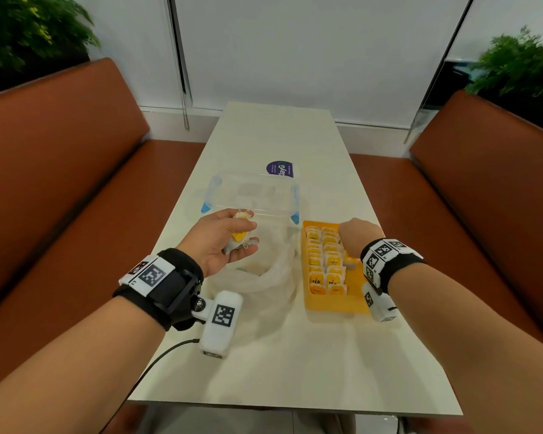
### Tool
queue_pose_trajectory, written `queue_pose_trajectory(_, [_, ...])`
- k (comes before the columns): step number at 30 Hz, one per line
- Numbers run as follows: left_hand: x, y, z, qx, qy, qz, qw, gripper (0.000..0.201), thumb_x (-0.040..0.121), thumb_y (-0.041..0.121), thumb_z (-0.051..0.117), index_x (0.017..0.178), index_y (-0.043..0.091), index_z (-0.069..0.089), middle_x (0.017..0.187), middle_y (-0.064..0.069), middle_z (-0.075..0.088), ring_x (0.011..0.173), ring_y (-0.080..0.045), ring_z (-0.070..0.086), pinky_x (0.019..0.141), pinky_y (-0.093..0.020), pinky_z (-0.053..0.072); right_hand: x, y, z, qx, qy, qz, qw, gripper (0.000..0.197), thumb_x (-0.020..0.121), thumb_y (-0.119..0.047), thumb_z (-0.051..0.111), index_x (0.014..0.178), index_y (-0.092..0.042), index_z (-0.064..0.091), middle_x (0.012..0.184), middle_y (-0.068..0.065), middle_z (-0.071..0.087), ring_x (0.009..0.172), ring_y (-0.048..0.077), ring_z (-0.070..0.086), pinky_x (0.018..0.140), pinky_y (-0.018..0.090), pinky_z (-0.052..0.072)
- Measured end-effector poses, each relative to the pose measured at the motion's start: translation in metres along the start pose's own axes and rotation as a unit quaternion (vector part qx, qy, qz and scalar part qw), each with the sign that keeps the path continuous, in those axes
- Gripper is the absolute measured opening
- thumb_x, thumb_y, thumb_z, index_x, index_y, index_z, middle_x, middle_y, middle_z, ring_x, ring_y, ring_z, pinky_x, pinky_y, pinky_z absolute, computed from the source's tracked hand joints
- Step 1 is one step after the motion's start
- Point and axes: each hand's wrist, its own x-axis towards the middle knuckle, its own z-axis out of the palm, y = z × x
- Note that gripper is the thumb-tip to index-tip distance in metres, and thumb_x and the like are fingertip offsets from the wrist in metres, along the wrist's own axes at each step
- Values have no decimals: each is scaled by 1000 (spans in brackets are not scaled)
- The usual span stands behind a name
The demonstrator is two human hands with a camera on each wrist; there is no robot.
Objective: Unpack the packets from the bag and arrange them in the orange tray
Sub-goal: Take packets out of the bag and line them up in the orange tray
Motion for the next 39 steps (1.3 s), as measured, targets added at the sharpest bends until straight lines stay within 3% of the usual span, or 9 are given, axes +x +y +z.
queue_pose_trajectory(4, [1,0,0,-10,1,-5,1000,23,86,2,65,107,10,64,112,-17,60,97,-36,66,58,-31,59,1,1,-4,35,34,-2,999,19,87,4,46,92,-6,60,90,11,62,83,31,63,65,34,49])
queue_pose_trajectory(10, [1,-1,2,-37,10,-22,999,25,86,12,68,110,5,64,109,-17,56,96,-39,66,59,-34,60,0,-6,-43,156,123,-40,979,15,84,-7,53,89,-12,66,93,10,66,81,29,63,71,33,52])
queue_pose_trajectory(14, [1,1,5,-56,10,-37,998,24,88,24,66,105,7,66,104,-16,59,95,-40,66,61,-37,61,-21,-37,-84,337,144,-181,913,12,83,-23,69,90,-14,71,78,-5,63,74,10,58,73,21,46])
queue_pose_trajectory(18, [1,3,6,-80,4,-35,996,28,94,36,58,102,10,62,99,-14,61,104,-40,65,60,-38,60,-43,-71,-106,453,96,-230,856,26,82,-36,71,91,-11,69,72,-3,65,61,9,63,60,15,48])
queue_pose_trajectory(23, [-2,6,3,-119,-32,-24,992,32,96,34,50,113,8,59,94,-13,69,92,-30,67,63,-39,60,-50,-97,-105,461,71,-241,851,29,67,-17,84,88,-14,64,60,-10,53,54,4,50,55,17,38])
queue_pose_trajectory(27, [-5,6,0,-112,-26,-6,993,18,91,17,52,101,6,63,93,-13,67,83,-24,66,61,-35,58,-56,-98,-105,503,72,-256,822,20,70,-8,80,83,-14,66,59,-11,52,53,3,48,56,18,40])
queue_pose_trajectory(30, [-4,6,-2,-136,-6,-6,991,28,88,11,57,115,0,59,108,-18,62,87,-27,64,60,-35,58,-61,-89,-110,508,61,-276,814,10,76,-7,76,84,-6,69,61,-8,56,54,3,48,57,17,41])
queue_pose_trajectory(35, [-3,6,-3,-130,18,7,991,29,85,7,64,113,2,59,100,-15,58,83,-28,63,60,-36,58,-63,-58,-119,416,78,-248,871,13,82,-13,72,80,-1,67,58,-4,53,49,1,45,54,16,39])
queue_pose_trajectory(39, [0,7,-3,-121,32,5,992,31,85,7,66,115,3,59,98,-13,53,90,-35,59,56,-35,58,-54,-23,-109,222,100,-190,951,17,88,-13,60,86,1,67,78,11,66,72,22,57,69,30,44])
